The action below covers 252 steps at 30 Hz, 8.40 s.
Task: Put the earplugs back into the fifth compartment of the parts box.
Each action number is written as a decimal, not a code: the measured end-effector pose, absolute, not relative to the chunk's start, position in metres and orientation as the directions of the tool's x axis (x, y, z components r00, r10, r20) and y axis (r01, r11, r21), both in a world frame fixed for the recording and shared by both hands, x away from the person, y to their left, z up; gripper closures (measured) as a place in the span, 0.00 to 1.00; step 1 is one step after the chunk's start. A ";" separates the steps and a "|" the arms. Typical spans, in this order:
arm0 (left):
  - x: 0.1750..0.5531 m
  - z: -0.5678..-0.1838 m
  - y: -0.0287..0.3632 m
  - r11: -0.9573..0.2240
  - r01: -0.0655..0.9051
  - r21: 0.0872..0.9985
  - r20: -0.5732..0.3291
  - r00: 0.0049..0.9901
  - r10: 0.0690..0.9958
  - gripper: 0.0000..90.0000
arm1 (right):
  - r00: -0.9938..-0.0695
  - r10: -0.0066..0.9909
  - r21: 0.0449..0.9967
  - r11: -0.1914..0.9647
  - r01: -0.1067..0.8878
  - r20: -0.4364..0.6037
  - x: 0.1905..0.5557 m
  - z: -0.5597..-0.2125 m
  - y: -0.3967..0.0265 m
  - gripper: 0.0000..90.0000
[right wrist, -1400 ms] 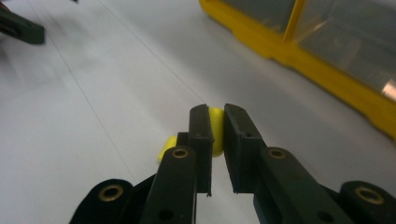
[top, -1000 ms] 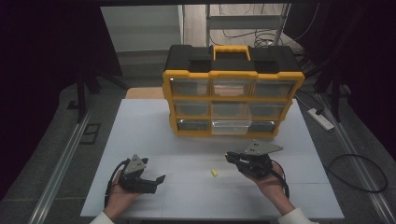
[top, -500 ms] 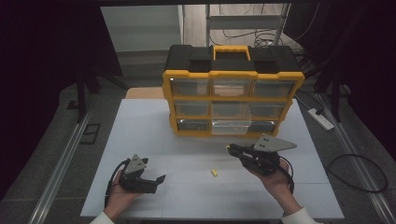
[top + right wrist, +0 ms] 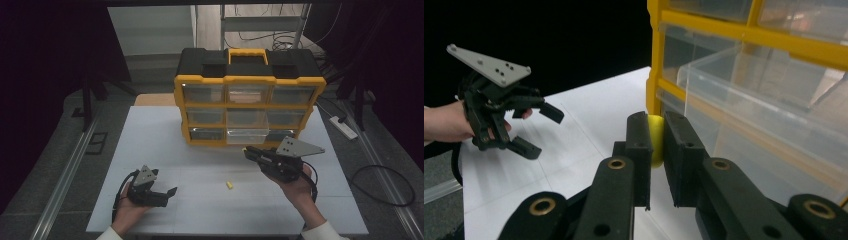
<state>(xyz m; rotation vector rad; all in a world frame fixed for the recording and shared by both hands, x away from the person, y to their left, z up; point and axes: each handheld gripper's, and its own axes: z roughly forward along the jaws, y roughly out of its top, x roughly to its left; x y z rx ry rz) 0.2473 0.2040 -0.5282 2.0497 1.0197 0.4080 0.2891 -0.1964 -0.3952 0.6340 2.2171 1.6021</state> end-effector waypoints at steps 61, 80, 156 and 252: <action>0.248 -0.529 0.203 -0.368 0.521 0.770 -0.055 0.628 0.776 0.06 | -0.744 0.668 0.951 0.243 0.190 -0.022 0.350 -0.354 -0.185 0.34; 0.248 -0.529 0.202 -0.366 0.522 0.771 -0.056 0.627 0.777 0.06 | -0.809 0.587 0.944 0.268 0.192 -0.002 0.297 -0.395 -0.198 0.32; 0.248 -0.528 0.201 -0.381 0.512 0.770 -0.041 0.636 0.771 0.06 | -0.865 0.502 0.615 0.680 0.399 0.006 0.317 -0.516 -0.131 0.89; 0.249 -0.525 0.200 -0.360 0.504 0.785 -0.053 0.633 0.772 0.06 | -0.752 0.658 0.958 0.238 0.161 -0.037 0.340 -0.363 -0.188 0.33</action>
